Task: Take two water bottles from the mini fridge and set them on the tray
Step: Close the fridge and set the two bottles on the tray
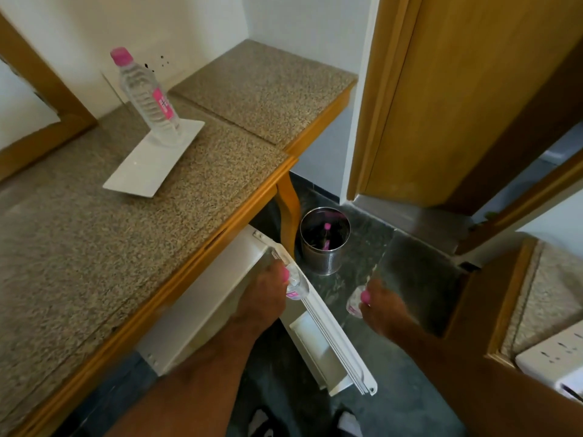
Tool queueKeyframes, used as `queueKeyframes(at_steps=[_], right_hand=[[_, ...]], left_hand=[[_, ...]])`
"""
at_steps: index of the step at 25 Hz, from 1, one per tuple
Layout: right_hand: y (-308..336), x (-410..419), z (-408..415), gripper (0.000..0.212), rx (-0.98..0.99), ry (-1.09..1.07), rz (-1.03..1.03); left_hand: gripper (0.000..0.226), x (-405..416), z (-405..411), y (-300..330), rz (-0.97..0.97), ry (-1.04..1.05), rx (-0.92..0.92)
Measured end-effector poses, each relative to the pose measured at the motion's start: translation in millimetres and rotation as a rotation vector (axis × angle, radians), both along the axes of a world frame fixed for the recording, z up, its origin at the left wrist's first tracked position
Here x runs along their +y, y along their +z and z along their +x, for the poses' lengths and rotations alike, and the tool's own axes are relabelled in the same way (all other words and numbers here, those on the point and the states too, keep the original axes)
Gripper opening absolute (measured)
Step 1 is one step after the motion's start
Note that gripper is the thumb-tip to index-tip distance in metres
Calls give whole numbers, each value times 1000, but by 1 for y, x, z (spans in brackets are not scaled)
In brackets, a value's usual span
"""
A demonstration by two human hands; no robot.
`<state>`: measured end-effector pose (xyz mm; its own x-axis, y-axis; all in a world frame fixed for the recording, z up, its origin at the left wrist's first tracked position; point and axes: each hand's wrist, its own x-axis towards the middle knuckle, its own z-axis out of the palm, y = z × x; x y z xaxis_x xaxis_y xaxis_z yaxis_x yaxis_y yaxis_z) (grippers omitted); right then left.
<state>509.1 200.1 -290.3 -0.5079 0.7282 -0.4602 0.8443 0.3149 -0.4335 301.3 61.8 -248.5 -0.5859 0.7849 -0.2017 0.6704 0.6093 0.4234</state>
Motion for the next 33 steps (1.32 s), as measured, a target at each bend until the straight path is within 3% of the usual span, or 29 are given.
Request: queueKeyframes(at_steps=[3,11,18,21,26,33], right_hand=[[-21,-21,7,31,-23,12,-79],[-30,-71,-19,28,-23,118,-95],[-39,-128,-64,39,-19,130,-140],[-43,-151,-87,27,-1,120,-143],[-48,-184,-137,18,20,173,-124],[-53,-200,-186,21,82,252,-137]], left_hand=[[36,-10,-2,-9,22,-26,84],[33,-76,-17,-6,-72,-8,204],[37,-163,-33,-21,-182,96,77],[48,-203,-43,-28,-203,95,126],[26,-251,-73,-48,-178,275,-115],[32,-276,-98,-51,-126,316,22]])
